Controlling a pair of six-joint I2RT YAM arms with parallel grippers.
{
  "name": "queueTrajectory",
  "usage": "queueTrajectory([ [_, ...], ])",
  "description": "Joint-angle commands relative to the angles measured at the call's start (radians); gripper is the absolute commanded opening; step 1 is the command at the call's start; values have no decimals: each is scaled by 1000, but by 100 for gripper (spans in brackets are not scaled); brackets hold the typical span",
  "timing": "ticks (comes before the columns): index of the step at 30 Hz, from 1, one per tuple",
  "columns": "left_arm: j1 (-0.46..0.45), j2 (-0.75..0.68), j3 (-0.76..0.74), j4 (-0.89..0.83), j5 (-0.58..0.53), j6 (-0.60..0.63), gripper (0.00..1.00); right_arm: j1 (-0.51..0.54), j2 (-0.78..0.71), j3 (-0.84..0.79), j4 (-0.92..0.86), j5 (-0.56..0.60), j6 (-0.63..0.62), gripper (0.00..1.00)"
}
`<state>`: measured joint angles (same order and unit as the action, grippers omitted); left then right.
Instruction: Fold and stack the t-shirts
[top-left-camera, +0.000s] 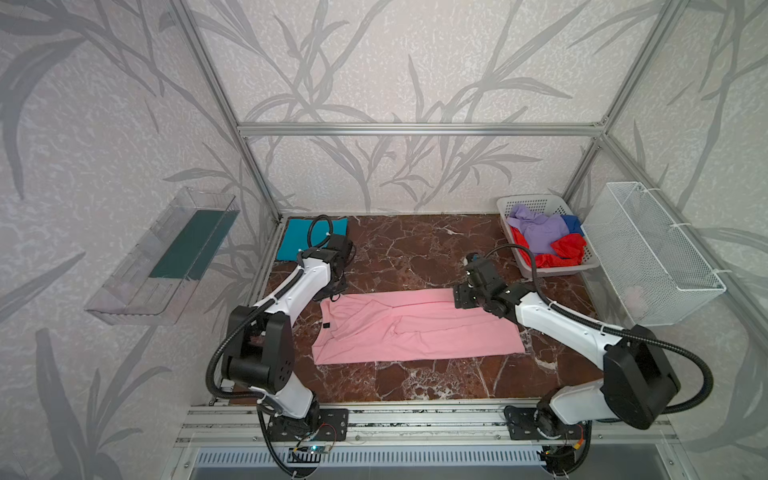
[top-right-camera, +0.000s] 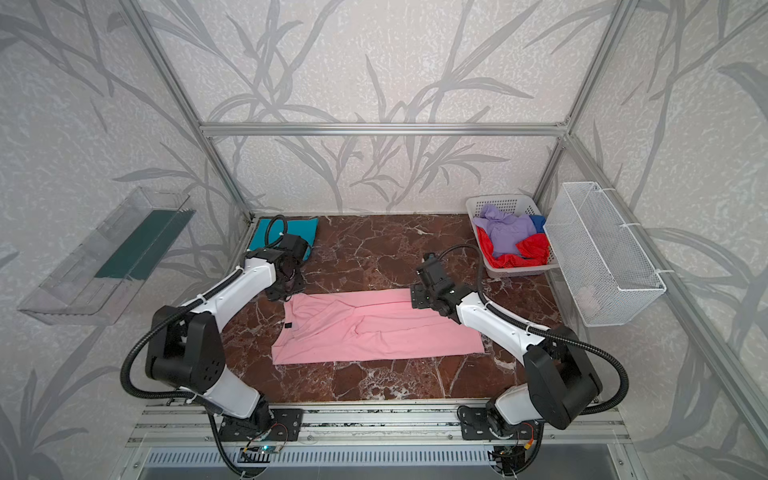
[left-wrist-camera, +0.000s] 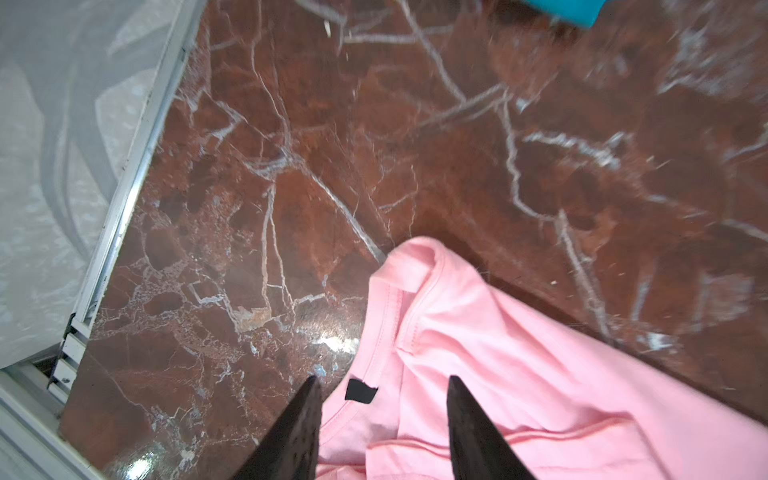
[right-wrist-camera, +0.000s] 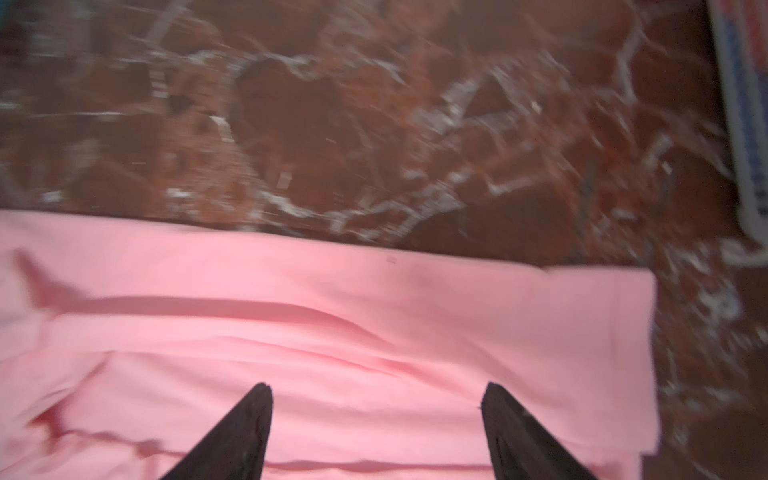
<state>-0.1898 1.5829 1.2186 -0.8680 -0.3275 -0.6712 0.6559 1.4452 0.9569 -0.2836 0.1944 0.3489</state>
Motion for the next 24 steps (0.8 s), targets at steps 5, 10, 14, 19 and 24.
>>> queueTrajectory([
  [5, 50, 81, 5, 53, 29, -41, 41, 137, 234, 218, 117, -262, -93, 75],
  [10, 85, 161, 23, 86, 81, -57, 48, 208, 453, 391, 109, -366, -126, 72],
  [14, 118, 202, 21, 152, 150, -73, 49, 214, 572, 466, 124, -414, -87, 72],
  [19, 133, 260, 39, 165, 174, -74, 36, 225, 691, 568, 120, -461, -68, 73],
  [24, 157, 295, 31, 178, 185, -88, 14, 249, 775, 665, 84, -480, -69, 70],
])
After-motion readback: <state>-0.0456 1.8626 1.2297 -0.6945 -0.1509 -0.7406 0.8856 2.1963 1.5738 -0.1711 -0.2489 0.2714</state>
